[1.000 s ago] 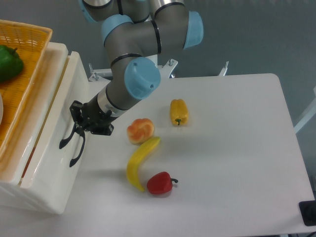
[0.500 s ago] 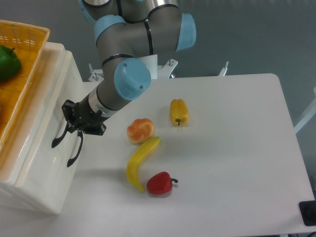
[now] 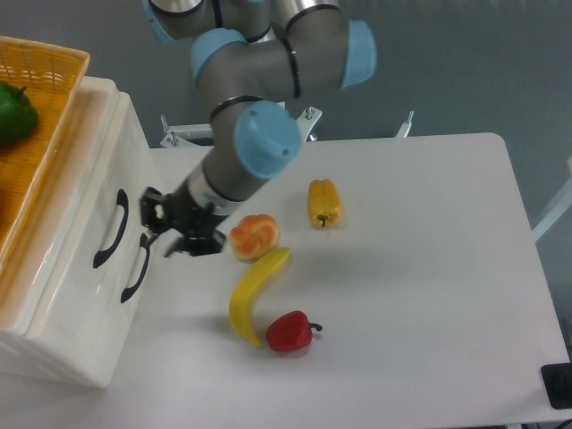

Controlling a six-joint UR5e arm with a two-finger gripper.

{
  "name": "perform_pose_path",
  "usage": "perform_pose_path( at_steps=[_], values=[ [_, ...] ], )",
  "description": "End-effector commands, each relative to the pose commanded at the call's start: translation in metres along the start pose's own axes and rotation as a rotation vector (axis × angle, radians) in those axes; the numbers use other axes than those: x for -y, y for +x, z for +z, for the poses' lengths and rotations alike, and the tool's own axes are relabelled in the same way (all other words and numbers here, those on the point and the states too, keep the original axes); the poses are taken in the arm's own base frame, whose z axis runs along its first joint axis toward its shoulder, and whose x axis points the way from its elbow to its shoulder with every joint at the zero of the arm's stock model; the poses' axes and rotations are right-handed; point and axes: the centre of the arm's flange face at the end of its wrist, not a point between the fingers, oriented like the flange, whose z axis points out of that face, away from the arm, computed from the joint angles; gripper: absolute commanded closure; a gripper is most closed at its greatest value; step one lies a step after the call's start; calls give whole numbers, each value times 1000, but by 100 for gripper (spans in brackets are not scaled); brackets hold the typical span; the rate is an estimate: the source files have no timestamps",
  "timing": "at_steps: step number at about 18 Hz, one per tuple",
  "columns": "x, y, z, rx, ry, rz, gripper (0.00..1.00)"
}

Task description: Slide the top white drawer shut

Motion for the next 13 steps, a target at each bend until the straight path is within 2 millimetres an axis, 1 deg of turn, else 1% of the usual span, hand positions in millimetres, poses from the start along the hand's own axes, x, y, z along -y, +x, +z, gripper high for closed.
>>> perform_pose_path(
  at_steps=[3,6,8,10,11,13],
  values=[
    [-11,-56,-39,55,72,-26,51],
    [-24,-108,-62,134,155,-35,49],
    [-37,-135,-75,171,179,-53,49],
    [-54,-161,-81,214,154,-58,48],
    [-61,-172,-83,235,135,-46,46],
    [-75,-191,-85,265,93,-19,35]
  ],
)
